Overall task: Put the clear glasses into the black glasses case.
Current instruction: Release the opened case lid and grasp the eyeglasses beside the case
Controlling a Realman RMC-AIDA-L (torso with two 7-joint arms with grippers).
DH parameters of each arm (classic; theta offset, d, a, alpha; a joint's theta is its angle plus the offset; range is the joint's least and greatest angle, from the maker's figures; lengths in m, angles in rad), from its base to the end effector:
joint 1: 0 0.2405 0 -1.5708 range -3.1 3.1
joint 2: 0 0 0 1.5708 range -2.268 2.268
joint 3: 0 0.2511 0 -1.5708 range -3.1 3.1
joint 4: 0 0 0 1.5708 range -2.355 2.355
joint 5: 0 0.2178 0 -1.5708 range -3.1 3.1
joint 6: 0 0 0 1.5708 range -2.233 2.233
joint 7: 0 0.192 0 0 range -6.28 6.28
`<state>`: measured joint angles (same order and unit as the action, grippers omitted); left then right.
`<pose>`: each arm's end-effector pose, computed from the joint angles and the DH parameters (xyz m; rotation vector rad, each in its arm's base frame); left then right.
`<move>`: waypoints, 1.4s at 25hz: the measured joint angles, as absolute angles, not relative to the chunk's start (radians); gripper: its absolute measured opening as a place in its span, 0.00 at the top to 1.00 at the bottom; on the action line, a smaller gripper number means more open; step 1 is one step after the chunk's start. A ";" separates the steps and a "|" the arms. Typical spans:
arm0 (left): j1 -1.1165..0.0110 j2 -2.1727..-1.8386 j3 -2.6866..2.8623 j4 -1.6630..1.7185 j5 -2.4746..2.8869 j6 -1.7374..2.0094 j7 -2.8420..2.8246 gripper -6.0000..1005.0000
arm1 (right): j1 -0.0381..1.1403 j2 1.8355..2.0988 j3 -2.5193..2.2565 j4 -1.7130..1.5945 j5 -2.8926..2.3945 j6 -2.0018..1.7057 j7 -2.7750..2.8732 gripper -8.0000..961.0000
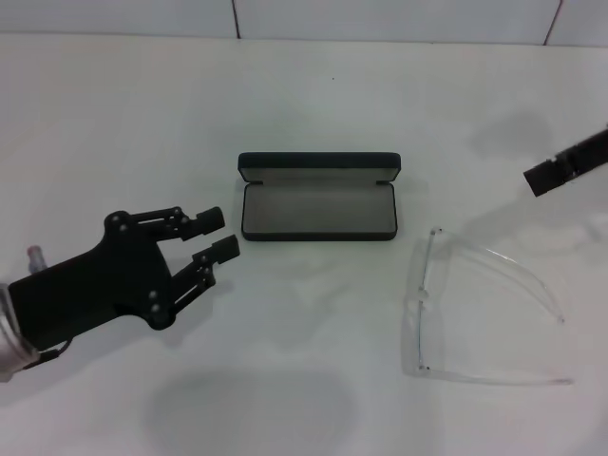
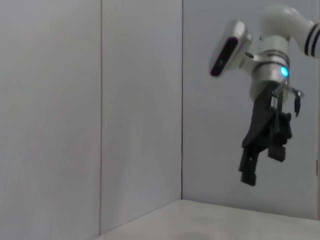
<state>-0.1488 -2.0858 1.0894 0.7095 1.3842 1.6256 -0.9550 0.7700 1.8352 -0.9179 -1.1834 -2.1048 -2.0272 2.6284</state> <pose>-0.2525 0.2713 -0.0293 -2.4906 -0.2657 -1.0205 0.1407 0.3618 0.0796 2.8332 -1.3531 -0.0147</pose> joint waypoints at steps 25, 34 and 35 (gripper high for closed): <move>-0.158 -2.083 1.063 0.703 1.449 1.487 -0.923 0.71 | 1.153 2.013 -1.009 -0.822 -2.669 -1.946 2.737 0.11; -0.164 -2.083 1.061 0.697 1.459 1.446 -0.907 0.71 | 1.156 2.019 -1.023 -0.723 -2.663 -1.843 2.738 0.11; -0.164 -2.082 1.061 0.696 1.461 1.439 -0.905 0.71 | 1.153 2.022 -1.024 -0.722 -2.663 -1.831 2.738 0.11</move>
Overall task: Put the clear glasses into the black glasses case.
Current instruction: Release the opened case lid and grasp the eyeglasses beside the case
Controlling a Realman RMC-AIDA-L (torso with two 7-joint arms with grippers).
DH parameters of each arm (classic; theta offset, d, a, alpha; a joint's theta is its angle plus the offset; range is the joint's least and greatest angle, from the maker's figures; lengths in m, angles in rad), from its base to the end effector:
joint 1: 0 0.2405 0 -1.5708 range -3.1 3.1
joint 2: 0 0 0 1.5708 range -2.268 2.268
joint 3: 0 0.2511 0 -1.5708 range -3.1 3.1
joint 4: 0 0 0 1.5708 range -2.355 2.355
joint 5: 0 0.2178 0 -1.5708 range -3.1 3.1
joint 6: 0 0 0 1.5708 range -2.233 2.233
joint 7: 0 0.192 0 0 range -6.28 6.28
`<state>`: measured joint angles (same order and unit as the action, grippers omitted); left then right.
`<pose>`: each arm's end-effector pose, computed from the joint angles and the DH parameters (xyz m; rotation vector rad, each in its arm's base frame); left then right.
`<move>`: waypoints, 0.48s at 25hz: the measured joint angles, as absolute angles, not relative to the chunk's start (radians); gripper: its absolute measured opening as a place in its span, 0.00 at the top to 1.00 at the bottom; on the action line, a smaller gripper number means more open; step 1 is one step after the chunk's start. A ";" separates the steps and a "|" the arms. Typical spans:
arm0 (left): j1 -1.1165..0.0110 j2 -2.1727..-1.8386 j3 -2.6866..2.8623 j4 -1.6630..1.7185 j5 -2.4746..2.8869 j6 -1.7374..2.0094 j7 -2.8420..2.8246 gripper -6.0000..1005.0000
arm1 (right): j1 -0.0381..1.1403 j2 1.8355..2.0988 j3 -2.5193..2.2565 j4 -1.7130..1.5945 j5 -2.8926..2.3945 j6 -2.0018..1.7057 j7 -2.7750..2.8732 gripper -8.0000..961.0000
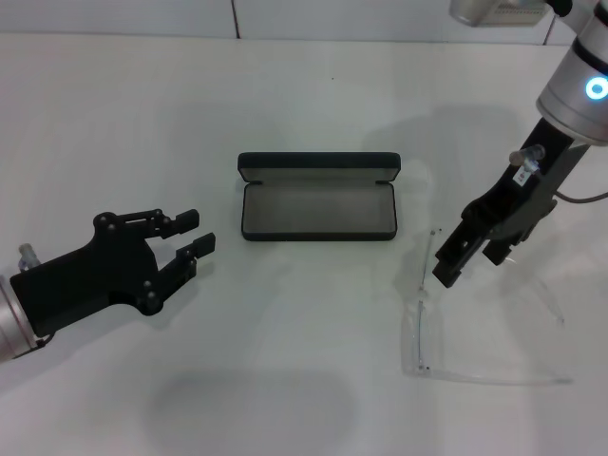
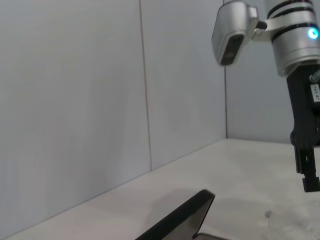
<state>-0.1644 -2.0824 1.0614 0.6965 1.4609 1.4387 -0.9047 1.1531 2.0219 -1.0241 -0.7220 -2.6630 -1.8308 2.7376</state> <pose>-0.2859 0.2931 -0.0381 -2.4586 -0.2996 -0.7547 0.1325 0.3822 -0.0430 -2.6244 1.4917 -0.7408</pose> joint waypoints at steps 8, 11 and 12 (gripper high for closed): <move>-0.161 -2.083 1.047 0.695 1.470 1.407 -0.877 0.71 | 1.146 2.023 -1.025 -0.657 -2.617 -1.730 2.745 0.11; -0.158 -2.084 1.032 0.695 1.472 1.407 -0.871 0.71 | 1.143 2.022 -1.021 -0.637 -2.614 -1.706 2.757 0.11; -0.158 -2.084 1.028 0.695 1.472 1.407 -0.869 0.71 | 1.142 2.022 -1.019 -0.632 -2.611 -1.702 2.761 0.11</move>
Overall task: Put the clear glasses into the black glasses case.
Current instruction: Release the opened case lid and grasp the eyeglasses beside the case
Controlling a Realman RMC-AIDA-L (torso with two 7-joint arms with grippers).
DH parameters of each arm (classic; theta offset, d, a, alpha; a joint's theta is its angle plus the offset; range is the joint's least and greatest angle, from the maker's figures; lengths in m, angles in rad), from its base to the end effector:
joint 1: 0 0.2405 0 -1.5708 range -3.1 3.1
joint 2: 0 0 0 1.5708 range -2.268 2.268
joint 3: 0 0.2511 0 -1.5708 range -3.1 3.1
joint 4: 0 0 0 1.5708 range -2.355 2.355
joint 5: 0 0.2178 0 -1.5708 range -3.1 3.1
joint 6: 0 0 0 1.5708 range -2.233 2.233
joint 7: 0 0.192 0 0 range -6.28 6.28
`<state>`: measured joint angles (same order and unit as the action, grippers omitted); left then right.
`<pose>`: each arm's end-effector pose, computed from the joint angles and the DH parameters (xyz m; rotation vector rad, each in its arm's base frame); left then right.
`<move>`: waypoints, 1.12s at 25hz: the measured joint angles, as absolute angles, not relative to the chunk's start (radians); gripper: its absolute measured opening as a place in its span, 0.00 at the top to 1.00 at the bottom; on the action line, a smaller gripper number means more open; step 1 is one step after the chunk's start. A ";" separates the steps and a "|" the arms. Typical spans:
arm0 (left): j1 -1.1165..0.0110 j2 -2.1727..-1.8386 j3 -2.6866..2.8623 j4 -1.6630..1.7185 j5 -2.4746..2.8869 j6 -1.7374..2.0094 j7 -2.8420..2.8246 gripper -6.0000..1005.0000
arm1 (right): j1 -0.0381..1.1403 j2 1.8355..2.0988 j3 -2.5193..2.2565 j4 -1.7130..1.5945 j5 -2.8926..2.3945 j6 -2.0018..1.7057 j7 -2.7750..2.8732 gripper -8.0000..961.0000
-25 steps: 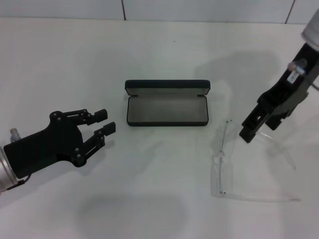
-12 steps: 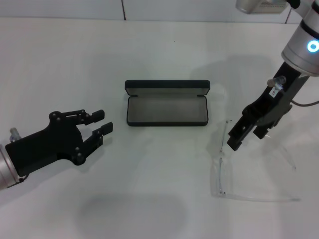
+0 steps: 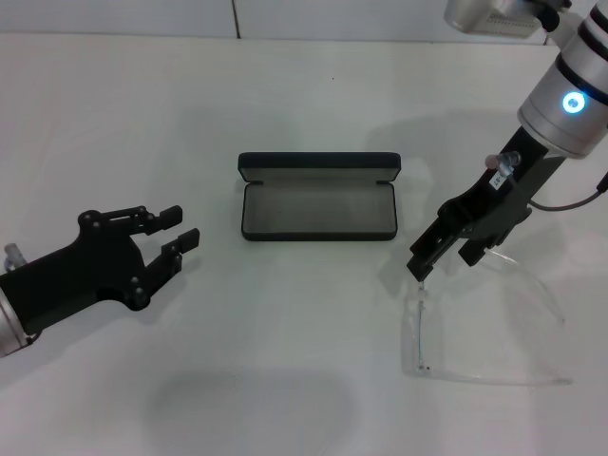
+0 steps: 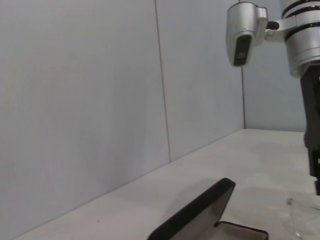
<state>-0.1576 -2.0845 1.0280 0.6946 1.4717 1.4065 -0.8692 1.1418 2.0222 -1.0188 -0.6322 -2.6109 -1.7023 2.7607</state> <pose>-0.2970 0.2966 -0.0334 -2.4172 -0.2909 -0.6968 0.1403 0.3900 -0.0617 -2.5869 1.5867 -0.6124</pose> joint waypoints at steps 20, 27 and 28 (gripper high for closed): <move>-0.176 -2.086 1.007 0.657 1.472 1.402 -0.829 0.71 | 1.143 2.028 -1.026 -0.510 -2.575 -1.598 2.769 0.18; -0.176 -2.086 1.009 0.654 1.471 1.399 -0.829 0.71 | 1.139 2.028 -1.047 -0.489 -2.561 -1.586 2.765 0.19; -0.177 -2.086 1.009 0.652 1.471 1.397 -0.829 0.71 | 1.139 2.028 -1.050 -0.489 -2.556 -1.586 2.765 0.20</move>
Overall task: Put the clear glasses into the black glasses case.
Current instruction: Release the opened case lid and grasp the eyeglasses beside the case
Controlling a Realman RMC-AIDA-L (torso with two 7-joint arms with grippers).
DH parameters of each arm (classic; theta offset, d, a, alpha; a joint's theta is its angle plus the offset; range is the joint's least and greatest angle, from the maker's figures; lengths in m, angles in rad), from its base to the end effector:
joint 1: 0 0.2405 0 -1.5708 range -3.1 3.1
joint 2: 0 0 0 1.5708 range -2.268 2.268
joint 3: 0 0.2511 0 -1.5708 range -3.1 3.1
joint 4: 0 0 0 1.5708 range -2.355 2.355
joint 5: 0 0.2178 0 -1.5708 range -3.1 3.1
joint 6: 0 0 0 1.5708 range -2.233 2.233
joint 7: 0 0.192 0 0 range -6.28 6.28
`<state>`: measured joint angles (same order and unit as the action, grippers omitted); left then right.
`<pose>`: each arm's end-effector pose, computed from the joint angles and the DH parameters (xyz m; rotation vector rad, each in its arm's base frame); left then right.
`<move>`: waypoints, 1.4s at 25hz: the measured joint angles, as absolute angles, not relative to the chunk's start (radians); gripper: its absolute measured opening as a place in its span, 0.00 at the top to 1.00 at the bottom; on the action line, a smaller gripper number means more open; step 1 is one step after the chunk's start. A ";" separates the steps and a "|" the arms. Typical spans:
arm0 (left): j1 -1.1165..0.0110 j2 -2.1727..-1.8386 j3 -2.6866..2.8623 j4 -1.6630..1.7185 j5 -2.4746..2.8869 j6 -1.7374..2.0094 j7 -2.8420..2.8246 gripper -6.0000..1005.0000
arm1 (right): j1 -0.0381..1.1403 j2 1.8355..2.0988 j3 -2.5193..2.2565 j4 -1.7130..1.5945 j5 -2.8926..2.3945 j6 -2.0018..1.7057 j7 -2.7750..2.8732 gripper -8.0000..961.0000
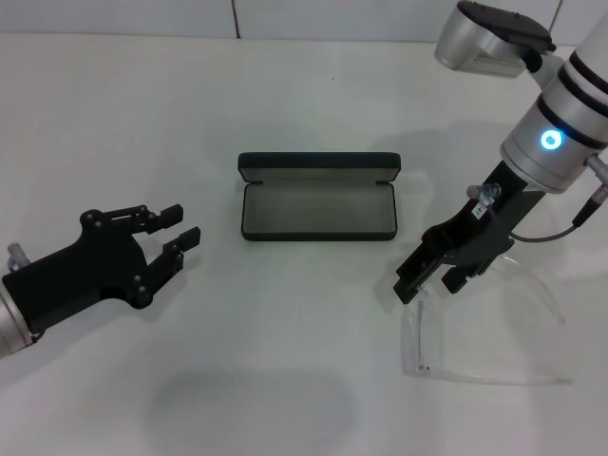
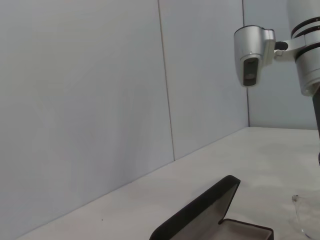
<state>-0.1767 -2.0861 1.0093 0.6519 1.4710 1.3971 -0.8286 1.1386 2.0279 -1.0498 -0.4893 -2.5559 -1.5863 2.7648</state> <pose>-0.2996 0.2991 -0.0370 -2.4041 -0.2835 -0.6886 0.1569 0.3830 -0.0878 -2.5531 1.6940 -0.5881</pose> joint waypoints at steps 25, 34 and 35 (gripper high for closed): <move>-0.189 -2.086 1.006 0.629 1.471 1.393 -0.828 0.71 | 1.133 2.027 -1.153 -0.468 -2.508 -1.545 2.744 0.40; -0.191 -2.086 1.006 0.629 1.471 1.383 -0.828 0.71 | 1.116 2.021 -1.145 -0.478 -2.508 -1.537 2.745 0.72; -0.193 -2.087 1.006 0.629 1.471 1.383 -0.828 0.71 | 1.114 2.021 -1.145 -0.478 -2.508 -1.537 2.747 0.72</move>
<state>-0.1926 -2.0866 1.0062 0.6289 1.4711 1.3828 -0.8283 1.1144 2.0214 -1.1445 -0.4779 -2.5077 -1.5369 2.7467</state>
